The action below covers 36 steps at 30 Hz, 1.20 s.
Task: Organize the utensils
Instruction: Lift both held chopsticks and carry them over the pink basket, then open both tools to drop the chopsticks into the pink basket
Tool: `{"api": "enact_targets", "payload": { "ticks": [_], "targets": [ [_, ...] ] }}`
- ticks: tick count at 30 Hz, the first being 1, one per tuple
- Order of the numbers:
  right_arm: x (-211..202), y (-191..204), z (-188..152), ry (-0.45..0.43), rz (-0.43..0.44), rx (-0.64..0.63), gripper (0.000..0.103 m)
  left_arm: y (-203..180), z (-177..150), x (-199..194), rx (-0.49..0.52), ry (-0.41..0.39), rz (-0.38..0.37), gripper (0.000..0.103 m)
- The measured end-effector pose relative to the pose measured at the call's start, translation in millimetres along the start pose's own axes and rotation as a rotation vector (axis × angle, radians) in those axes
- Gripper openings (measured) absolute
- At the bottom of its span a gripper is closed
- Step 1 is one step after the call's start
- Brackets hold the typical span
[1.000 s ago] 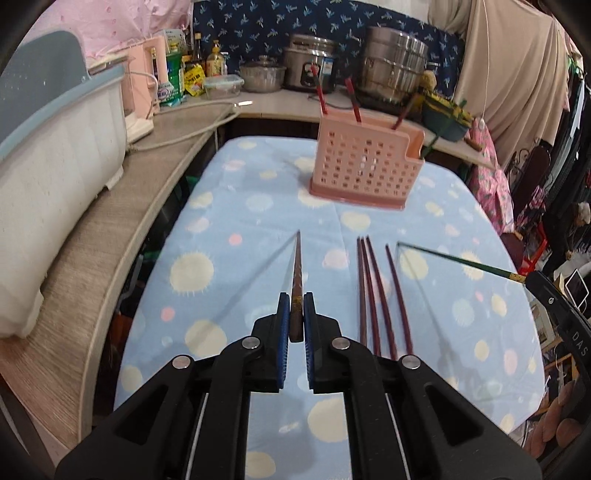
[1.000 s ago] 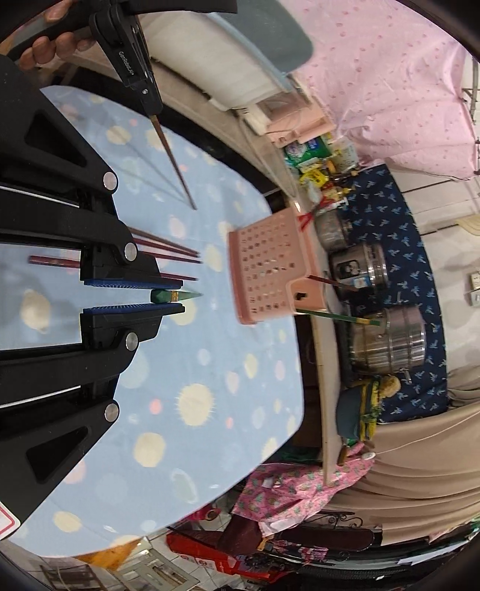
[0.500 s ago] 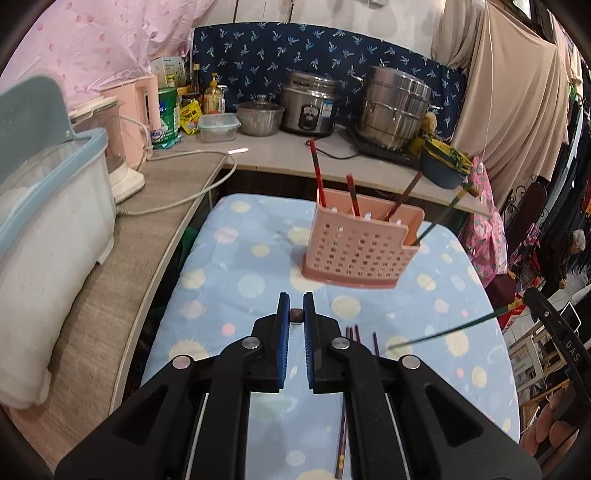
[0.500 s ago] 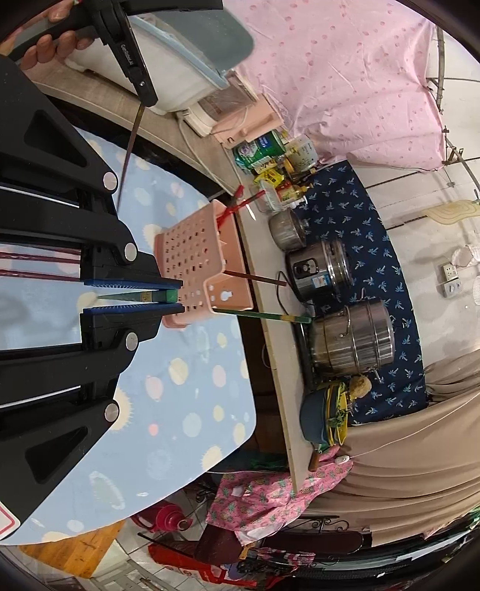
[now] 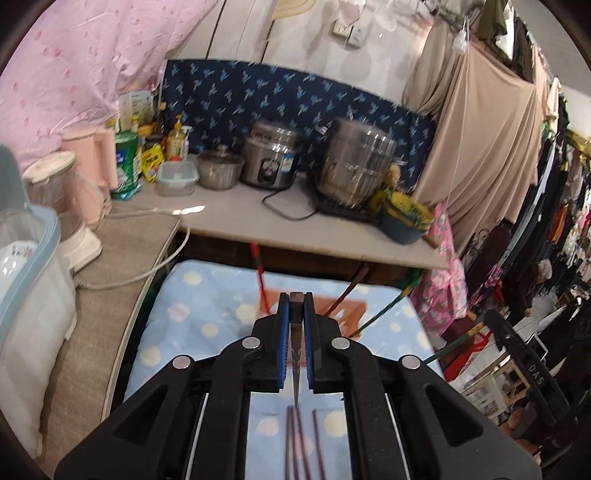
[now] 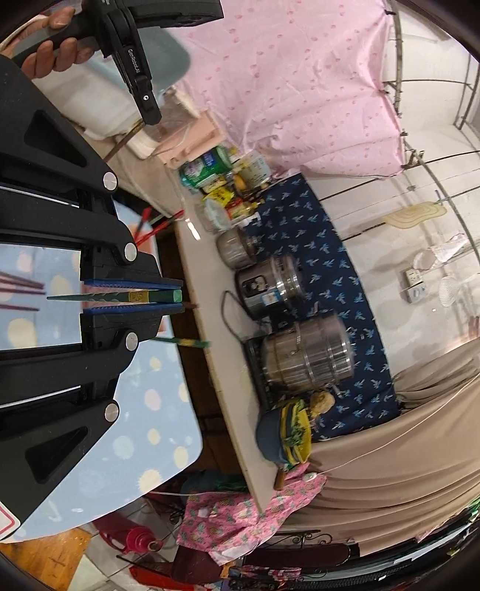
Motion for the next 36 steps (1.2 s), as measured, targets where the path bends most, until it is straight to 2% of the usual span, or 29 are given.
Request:
{"api": "enact_targets", "payload": {
  "ticks": [7, 13, 18, 23, 31, 36],
  "targets": [
    [9, 22, 59, -0.122, 0.018, -0.013, 0.007, -27, 62, 0, 0.039, -0.148, 0.003, 0.007],
    [44, 29, 76, -0.131, 0.008, -0.022, 0.007, -17, 84, 33, 0.038, -0.193, 0.061, 0.007],
    [83, 29, 62, -0.072, -0.006, -0.030, 0.007, -3, 85, 61, 0.041, -0.175, 0.104, 0.007],
    [116, 25, 33, 0.006, -0.024, -0.045, 0.007, 10, 71, 85, 0.036, -0.126, 0.109, 0.007],
    [145, 16, -1, 0.088, -0.039, -0.041, 0.007, 25, 47, 115, 0.026, -0.049, 0.113, 0.007],
    [150, 12, -7, 0.102, -0.053, -0.042, 0.009, 33, 40, 122, 0.012, -0.028, 0.116, 0.008]
  ]
}}
Point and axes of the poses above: each gripper's, at about its wrist camera, not at the fingertips, and x roughly the way its jaws point, y to its left, z to its top, the point moved 3 cm from there along x, roughly the way its jaws point, and after that the axes turned 5 degrees about -z, right-handed, at the moved point
